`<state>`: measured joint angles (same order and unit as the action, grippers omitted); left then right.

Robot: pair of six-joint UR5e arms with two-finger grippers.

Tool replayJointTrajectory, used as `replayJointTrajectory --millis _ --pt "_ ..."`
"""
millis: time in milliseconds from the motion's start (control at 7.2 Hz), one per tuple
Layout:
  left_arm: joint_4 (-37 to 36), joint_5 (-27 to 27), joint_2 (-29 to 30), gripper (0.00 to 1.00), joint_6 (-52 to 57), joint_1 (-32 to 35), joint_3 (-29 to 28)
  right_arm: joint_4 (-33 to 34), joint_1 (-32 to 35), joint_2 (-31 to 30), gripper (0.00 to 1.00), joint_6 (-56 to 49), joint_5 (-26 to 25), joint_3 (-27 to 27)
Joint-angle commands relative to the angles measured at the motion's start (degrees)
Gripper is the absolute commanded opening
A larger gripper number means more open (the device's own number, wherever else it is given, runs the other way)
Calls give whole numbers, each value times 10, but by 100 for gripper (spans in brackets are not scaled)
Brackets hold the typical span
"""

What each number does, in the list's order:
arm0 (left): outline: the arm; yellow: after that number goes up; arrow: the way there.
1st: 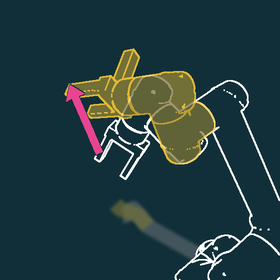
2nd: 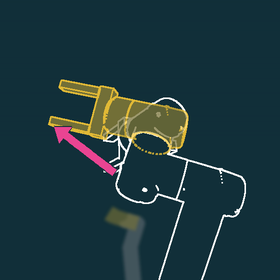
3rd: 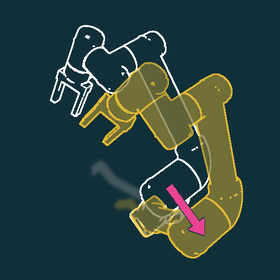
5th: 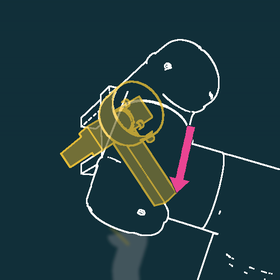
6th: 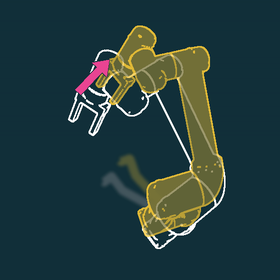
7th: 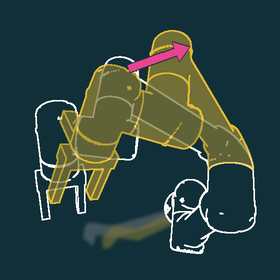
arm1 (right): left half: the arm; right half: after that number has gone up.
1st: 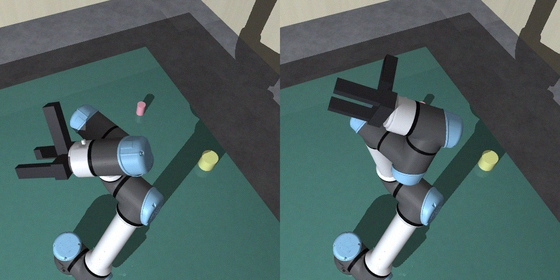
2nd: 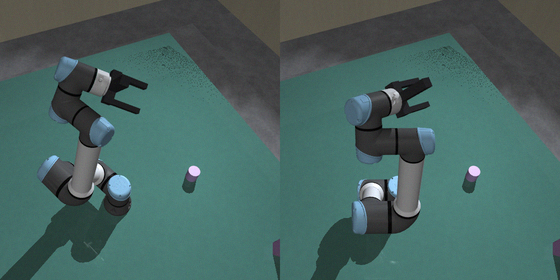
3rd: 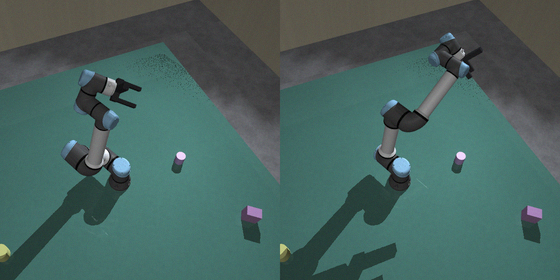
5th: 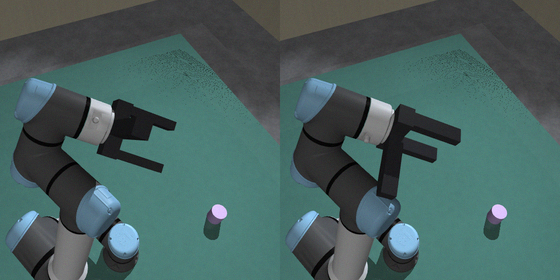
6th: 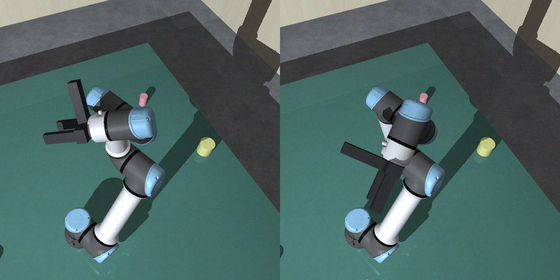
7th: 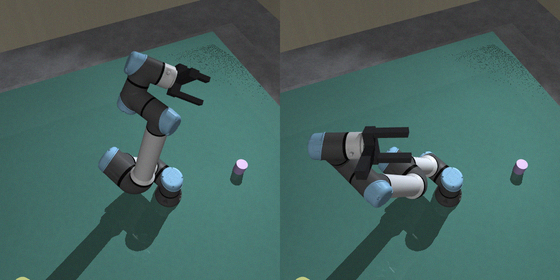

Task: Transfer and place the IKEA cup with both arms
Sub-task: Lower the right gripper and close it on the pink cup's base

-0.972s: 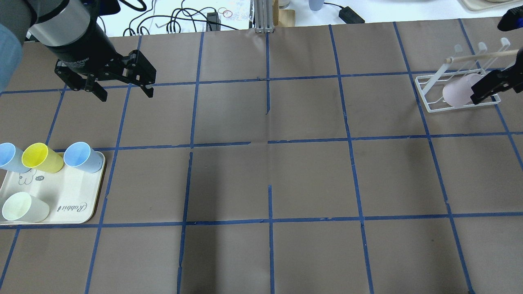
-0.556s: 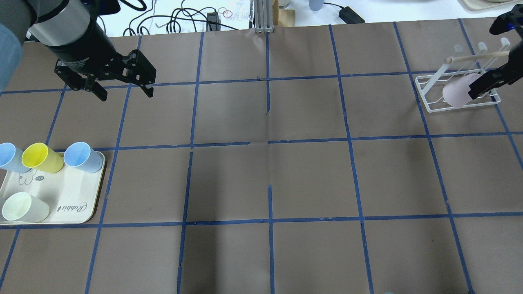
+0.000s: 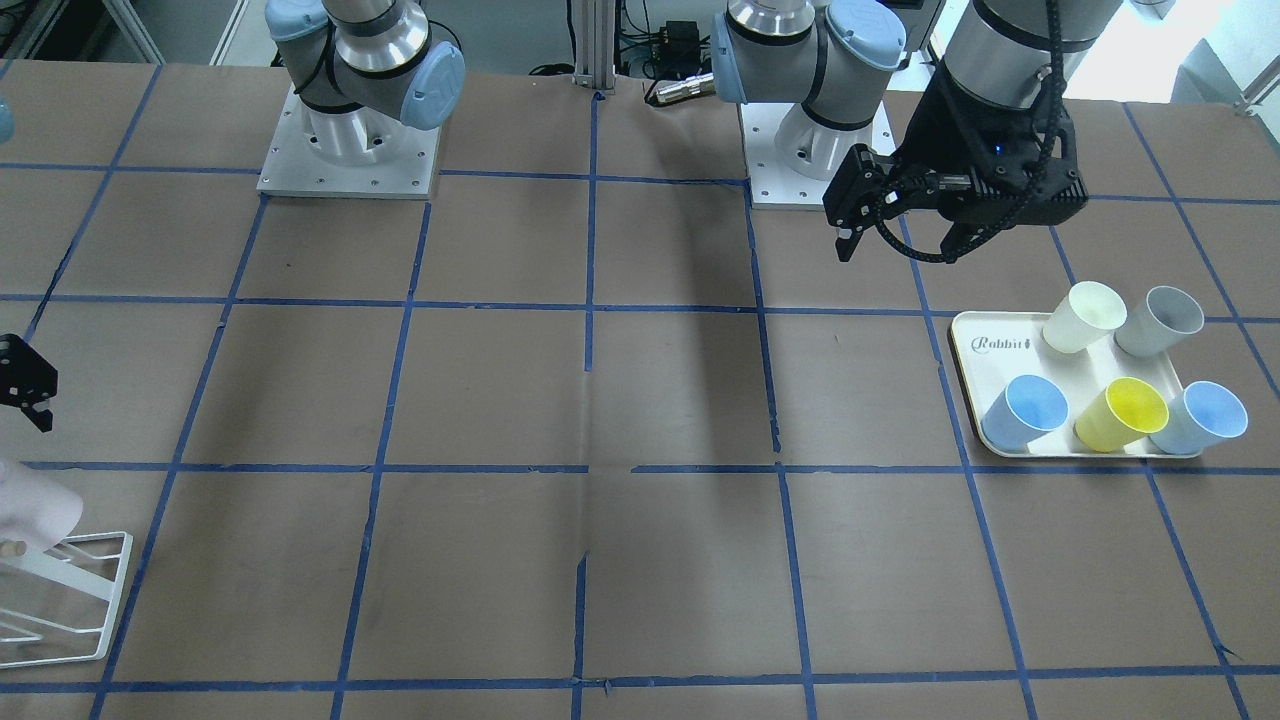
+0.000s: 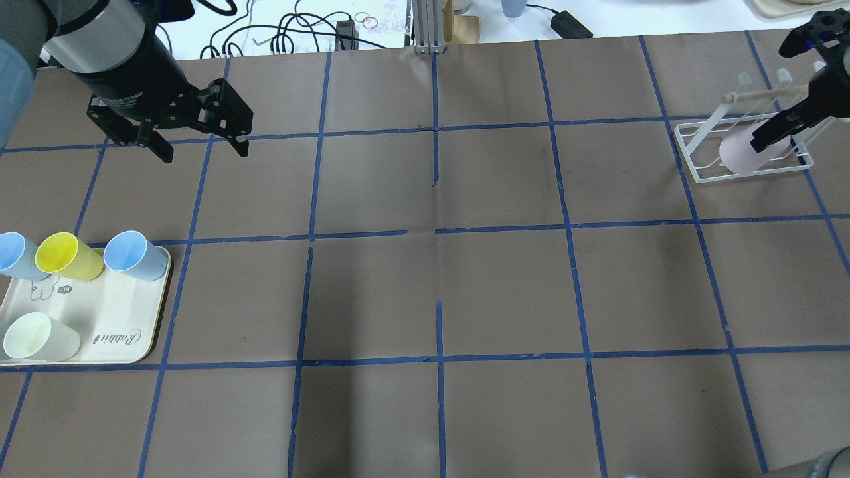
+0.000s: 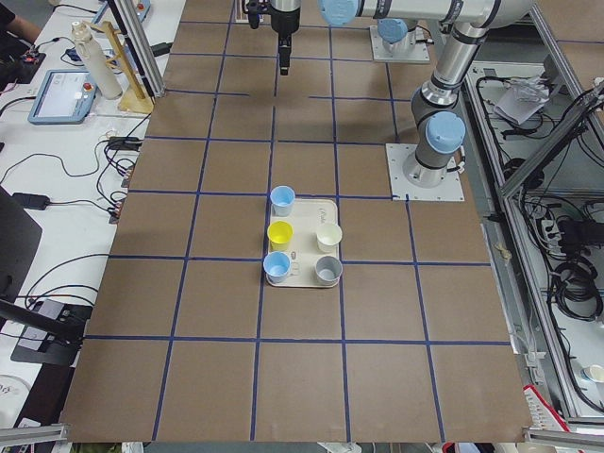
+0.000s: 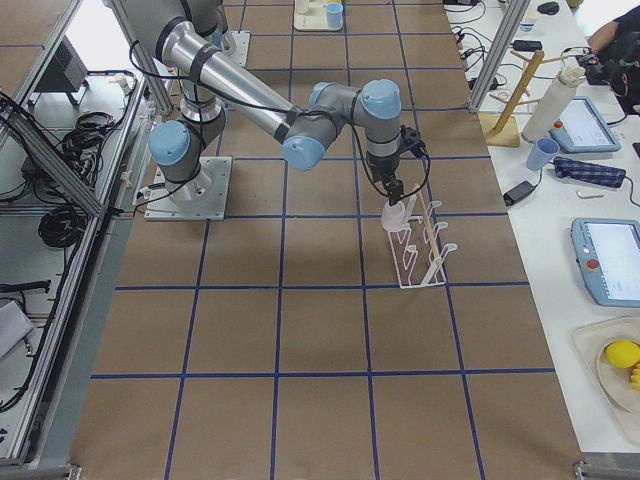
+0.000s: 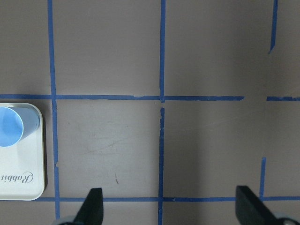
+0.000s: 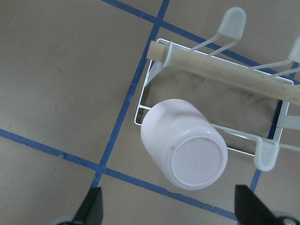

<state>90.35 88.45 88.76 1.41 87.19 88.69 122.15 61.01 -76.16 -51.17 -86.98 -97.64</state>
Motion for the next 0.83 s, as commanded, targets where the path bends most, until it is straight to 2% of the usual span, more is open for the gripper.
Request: replayJointTrajectory --millis 0,694 --pt "0 1 0 100 0 0 0 0 -22 28 99 -10 35 13" --pt "0 0 -1 100 0 0 2 30 -19 53 100 -1 38 12"
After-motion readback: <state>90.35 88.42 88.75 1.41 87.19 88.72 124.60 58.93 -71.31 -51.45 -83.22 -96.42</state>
